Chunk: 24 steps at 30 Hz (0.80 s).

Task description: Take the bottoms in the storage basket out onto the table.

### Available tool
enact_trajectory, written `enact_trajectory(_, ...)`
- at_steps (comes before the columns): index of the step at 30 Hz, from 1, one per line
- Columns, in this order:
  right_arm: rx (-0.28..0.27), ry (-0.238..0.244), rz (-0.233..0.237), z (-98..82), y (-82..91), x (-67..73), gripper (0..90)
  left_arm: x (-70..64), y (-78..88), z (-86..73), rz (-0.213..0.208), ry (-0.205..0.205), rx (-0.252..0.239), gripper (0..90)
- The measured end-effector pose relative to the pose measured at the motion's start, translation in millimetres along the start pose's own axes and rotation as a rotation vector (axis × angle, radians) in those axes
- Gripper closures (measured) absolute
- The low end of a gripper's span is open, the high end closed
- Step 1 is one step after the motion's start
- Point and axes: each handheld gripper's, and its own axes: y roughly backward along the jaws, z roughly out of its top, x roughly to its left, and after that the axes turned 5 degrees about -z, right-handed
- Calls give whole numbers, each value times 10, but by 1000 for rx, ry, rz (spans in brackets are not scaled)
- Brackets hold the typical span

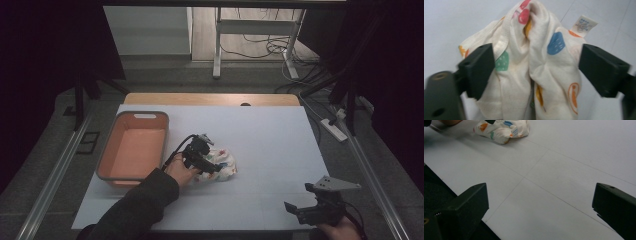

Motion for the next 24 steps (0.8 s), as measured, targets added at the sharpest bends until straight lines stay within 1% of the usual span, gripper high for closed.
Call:
enact_trajectory(2, 0, 0, 0, 0, 0, -1, 9, -5, -4, 12, -6, -5, -1, 46)
enact_trajectory(3, 0, -1, 0, 0, 0, 0, 9, -9, -9, 18, 0, -14, 16, 8)
enact_trajectory(5, 0, 0, 0, 0, 0, 0, 9, -24, -12, 12, 22, -32, 21, 0)
enact_trajectory(10, -2, -1, -1, 0, 1, -2, 9, -31, -27, -7, 17, -44, 17, 0)
enact_trajectory(14, -4, -3, 0, -1, 0, -2, 9, -32, 7, -14, -2, -43, -9, 0)
enact_trajectory(17, -4, -3, 1, -1, 1, -3, 9, -22, 46, -16, -48, -29, -32, 0)
enact_trajectory(19, -5, -4, 1, -1, 1, -4, 9, -23, 78, -19, -64, -23, -48, 0)
enact_trajectory(21, -4, -4, 1, -1, 2, -4, 9, -26, 105, -19, -82, -22, -47, 5)
enact_trajectory(24, -4, -6, 1, 0, 3, -4, 9, -48, 149, -21, -80, -35, -62, 6)
